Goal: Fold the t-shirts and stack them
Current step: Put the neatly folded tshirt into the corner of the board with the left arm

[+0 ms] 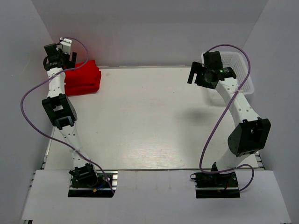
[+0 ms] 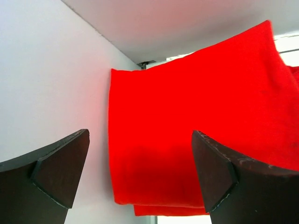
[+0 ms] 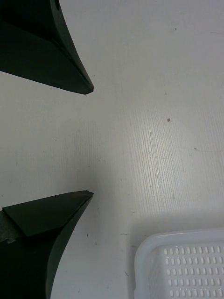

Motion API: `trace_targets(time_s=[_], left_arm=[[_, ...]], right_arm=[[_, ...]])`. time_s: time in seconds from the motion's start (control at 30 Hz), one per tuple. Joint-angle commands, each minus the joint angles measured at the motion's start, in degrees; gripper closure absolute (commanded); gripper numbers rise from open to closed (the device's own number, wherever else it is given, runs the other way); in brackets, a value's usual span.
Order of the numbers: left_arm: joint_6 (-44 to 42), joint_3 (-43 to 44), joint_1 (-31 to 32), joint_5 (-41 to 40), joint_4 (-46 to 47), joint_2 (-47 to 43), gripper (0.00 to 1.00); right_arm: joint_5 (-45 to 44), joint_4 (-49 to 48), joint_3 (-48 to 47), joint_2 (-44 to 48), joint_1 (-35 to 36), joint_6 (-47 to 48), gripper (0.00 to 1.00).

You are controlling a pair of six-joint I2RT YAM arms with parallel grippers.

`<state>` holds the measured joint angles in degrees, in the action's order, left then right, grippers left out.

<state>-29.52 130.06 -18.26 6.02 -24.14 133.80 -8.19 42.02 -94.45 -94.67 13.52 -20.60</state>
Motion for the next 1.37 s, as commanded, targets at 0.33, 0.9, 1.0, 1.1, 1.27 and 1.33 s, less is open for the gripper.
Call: trace_targets(time_s=[0.33,0.9,1.0,1.1,1.27,1.33], left_arm=[[21.06,-12.16,4.72,12.85,-3.72,-15.48,0.0],[49.82,-73.34,39.78,-6.08,-3.71,-64.5,0.0],[52.1,-75.48,41.81,-8.65,-5.83,-68.4,0.0],[52.11,-76.18,42.95,-9.63,-6.62,-70.33,0.0],[52.11,-74.96,44.19,-11.46,-8.64,-68.41,0.0],[52.11,-74.95,44.72,-11.47,-9.16,-68.41,0.0]], right_arm=[[6.68,-8.61,11.91,10.54,0.02,-0.93,0.1],[10.91,-18.38,46.89,36.3,-0.16,-1.9,0.1],[11.0,-19.08,49.8,38.85,-0.07,-3.04,0.1],[10.73,-20.4,51.83,40.62,0.02,-4.18,0.1],[11.62,-22.59,53.75,43.51,0.02,-3.57,0.1],[11.35,-23.39,53.76,44.22,0.1,-3.92,0.1]])
